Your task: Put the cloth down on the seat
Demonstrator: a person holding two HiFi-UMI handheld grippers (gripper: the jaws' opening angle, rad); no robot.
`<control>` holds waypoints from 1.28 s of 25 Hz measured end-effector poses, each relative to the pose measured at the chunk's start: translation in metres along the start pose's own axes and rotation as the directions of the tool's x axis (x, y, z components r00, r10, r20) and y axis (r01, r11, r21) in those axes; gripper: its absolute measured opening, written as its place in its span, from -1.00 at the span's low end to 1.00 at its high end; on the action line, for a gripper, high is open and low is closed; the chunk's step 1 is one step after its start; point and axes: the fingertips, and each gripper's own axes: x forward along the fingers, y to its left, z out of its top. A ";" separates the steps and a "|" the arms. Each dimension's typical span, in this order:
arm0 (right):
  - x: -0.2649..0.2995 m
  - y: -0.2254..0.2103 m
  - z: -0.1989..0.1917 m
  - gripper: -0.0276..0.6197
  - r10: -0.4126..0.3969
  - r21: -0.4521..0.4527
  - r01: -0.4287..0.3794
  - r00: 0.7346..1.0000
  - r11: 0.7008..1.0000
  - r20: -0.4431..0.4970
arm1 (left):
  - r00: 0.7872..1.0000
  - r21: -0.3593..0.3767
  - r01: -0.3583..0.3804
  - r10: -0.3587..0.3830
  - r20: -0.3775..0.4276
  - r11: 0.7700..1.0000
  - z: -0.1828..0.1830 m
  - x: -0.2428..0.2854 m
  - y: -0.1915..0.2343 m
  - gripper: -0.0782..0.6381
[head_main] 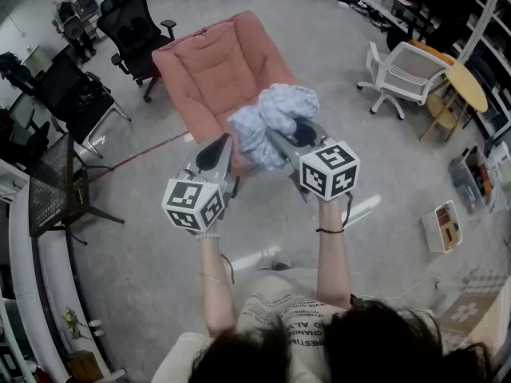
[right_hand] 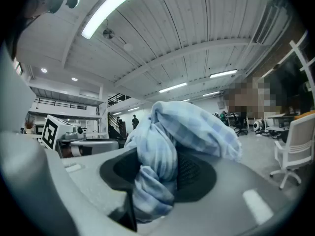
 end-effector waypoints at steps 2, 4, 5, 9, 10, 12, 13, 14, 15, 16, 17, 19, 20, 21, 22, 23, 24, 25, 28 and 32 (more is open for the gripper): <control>0.001 -0.004 -0.001 -0.34 0.003 -0.002 -0.003 1.000 1.000 -0.002 | 1.000 0.000 -0.002 0.002 -0.001 1.000 -0.001 0.005 0.000 -0.79; 0.002 -0.007 -0.001 -0.34 0.006 -0.002 -0.006 1.000 1.000 -0.004 | 1.000 -0.001 -0.003 0.003 -0.002 1.000 -0.001 0.008 -0.001 -0.79; 0.003 -0.009 -0.001 -0.34 0.006 -0.001 -0.006 1.000 1.000 -0.004 | 1.000 -0.001 -0.004 0.004 -0.003 1.000 -0.001 0.010 -0.001 -0.79; 0.004 -0.013 -0.003 -0.34 0.005 0.001 -0.005 1.000 1.000 -0.008 | 1.000 -0.006 -0.005 0.005 -0.006 1.000 -0.004 0.013 0.001 -0.79; 0.005 -0.014 -0.004 -0.34 0.005 0.002 -0.005 1.000 1.000 -0.009 | 1.000 -0.008 -0.006 0.006 -0.007 1.000 -0.005 0.015 0.001 -0.79; 0.004 -0.019 -0.004 -0.34 0.005 0.005 -0.005 1.000 1.000 -0.012 | 1.000 -0.010 -0.010 0.010 -0.009 1.000 -0.007 0.018 0.001 -0.79; 0.003 -0.023 -0.005 -0.34 0.005 0.007 -0.005 1.000 1.000 -0.015 | 1.000 -0.011 -0.014 0.014 -0.010 1.000 -0.007 0.021 -0.001 -0.79; 0.001 -0.027 -0.005 -0.34 0.005 0.010 -0.005 1.000 1.000 -0.017 | 1.000 -0.013 -0.017 0.017 -0.010 1.000 -0.007 0.024 -0.002 -0.79; -0.001 -0.031 -0.006 -0.34 0.005 0.014 -0.005 1.000 1.000 -0.018 | 1.000 -0.014 -0.021 0.021 -0.010 1.000 -0.008 0.027 -0.004 -0.79; -0.003 -0.035 -0.007 -0.34 0.004 0.019 -0.004 1.000 1.000 -0.019 | 1.000 -0.015 -0.025 0.025 -0.010 1.000 -0.008 0.029 -0.006 -0.79; -0.004 -0.038 -0.008 -0.34 0.002 0.026 -0.001 1.000 1.000 -0.020 | 1.000 -0.015 -0.028 0.028 -0.011 0.999 -0.010 0.031 -0.009 -0.79; -0.007 -0.046 -0.012 -0.34 -0.007 0.038 0.008 1.000 0.999 -0.022 | 0.999 -0.019 -0.037 0.037 -0.011 0.999 -0.016 0.033 -0.013 -0.79; -0.007 -0.050 -0.014 -0.34 -0.010 0.039 0.011 1.000 0.999 -0.025 | 0.999 -0.025 -0.042 0.041 -0.012 0.999 -0.019 0.034 -0.014 -0.79; -0.006 -0.053 -0.015 -0.34 -0.012 0.038 0.013 0.999 0.999 -0.031 | 0.999 -0.032 -0.047 0.047 -0.015 0.998 -0.022 0.036 -0.013 -0.79; -0.005 -0.056 -0.016 -0.34 -0.013 0.036 0.014 0.999 0.999 -0.039 | 0.998 -0.040 -0.055 0.054 -0.019 0.998 -0.024 0.038 -0.011 -0.79; -0.003 -0.058 -0.017 -0.34 -0.014 0.033 0.015 0.999 0.999 -0.047 | 0.998 -0.047 -0.063 0.063 -0.021 0.997 -0.024 0.039 -0.008 -0.79; -0.001 -0.059 -0.017 -0.34 -0.013 0.030 0.015 0.999 0.999 -0.051 | 0.997 -0.051 -0.072 0.071 -0.019 0.996 -0.024 0.040 -0.005 -0.79; 0.001 -0.061 -0.017 -0.34 -0.011 0.030 0.013 0.999 0.999 -0.051 | 0.997 -0.053 -0.080 0.079 -0.017 0.995 -0.023 0.042 -0.002 -0.79; 0.008 -0.068 -0.017 -0.34 0.003 0.046 -0.001 0.999 0.999 -0.046 | 0.995 -0.051 -0.099 0.097 -0.026 0.994 -0.026 0.048 0.001 -0.79; 0.020 -0.077 -0.025 -0.34 0.012 0.060 -0.008 0.998 0.998 -0.064 | 0.992 -0.045 -0.116 0.114 -0.047 0.992 -0.032 0.056 0.009 -0.79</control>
